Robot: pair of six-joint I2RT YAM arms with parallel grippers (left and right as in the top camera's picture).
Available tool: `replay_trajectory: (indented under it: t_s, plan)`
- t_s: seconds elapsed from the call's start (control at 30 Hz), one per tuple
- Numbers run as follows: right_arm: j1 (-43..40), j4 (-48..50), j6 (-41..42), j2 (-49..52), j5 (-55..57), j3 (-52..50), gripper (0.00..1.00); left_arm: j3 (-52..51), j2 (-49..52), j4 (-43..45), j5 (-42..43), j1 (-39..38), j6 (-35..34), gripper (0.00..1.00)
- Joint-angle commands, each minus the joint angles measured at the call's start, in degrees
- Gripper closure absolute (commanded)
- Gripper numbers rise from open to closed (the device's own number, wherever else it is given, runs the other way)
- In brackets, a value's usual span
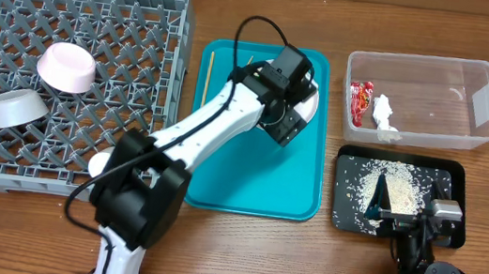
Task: Sort waste into correct bins and load items into the dishwasher
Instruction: 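Move the left gripper to the white plate and grasp its edge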
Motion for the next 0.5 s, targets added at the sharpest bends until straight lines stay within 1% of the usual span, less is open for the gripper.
replay_trajectory:
  t_s: [0.0, 0.03, 0.1, 0.13, 0.2, 0.23, 0.37, 0.43, 0.47]
  plan:
    - [-0.17, 0.24, -0.22, -0.63, -0.02, -0.59, 0.00, 0.02, 4.00, 0.17, 2.60, -0.87, 7.08, 0.36]
    - [-0.17, 0.24, -0.22, -0.63, -0.04, -0.59, 0.00, 0.02, 4.55, 0.00, 2.60, -1.05, 7.08, 0.41]
    - [-0.17, 0.24, -0.22, -0.63, -0.04, -0.59, 0.00, 0.00, 5.11, -0.59, 3.02, -1.38, 7.15, 0.46]
    - [-0.17, 0.24, -0.22, -0.63, -0.04, -0.59, 0.00, 0.00, 5.20, -1.55, 3.48, -1.53, 7.98, 0.50]
    - [-0.17, 0.24, -0.22, -0.63, -0.02, -0.59, 0.00, 0.00, 5.20, -2.51, 3.41, -1.79, 9.42, 0.52]
    - [-0.17, 0.24, -0.22, -0.63, -0.04, -0.59, 0.00, -0.04, 5.20, -2.86, 3.41, -1.84, 10.08, 0.56]
    - [-0.17, 0.24, -0.22, -0.63, -0.04, -0.59, 0.00, -0.74, 5.20, -3.06, 3.43, -1.81, 10.27, 0.81]
    - [-0.17, 0.24, -0.20, -0.63, -0.04, -0.59, 0.00, -0.94, 5.20, -3.56, 3.58, -1.81, 10.25, 0.95]
    - [-0.17, 0.24, -0.22, -0.63, -0.02, -0.59, 0.00, -0.94, 5.20, -3.89, 3.67, -1.81, 10.12, 0.96]
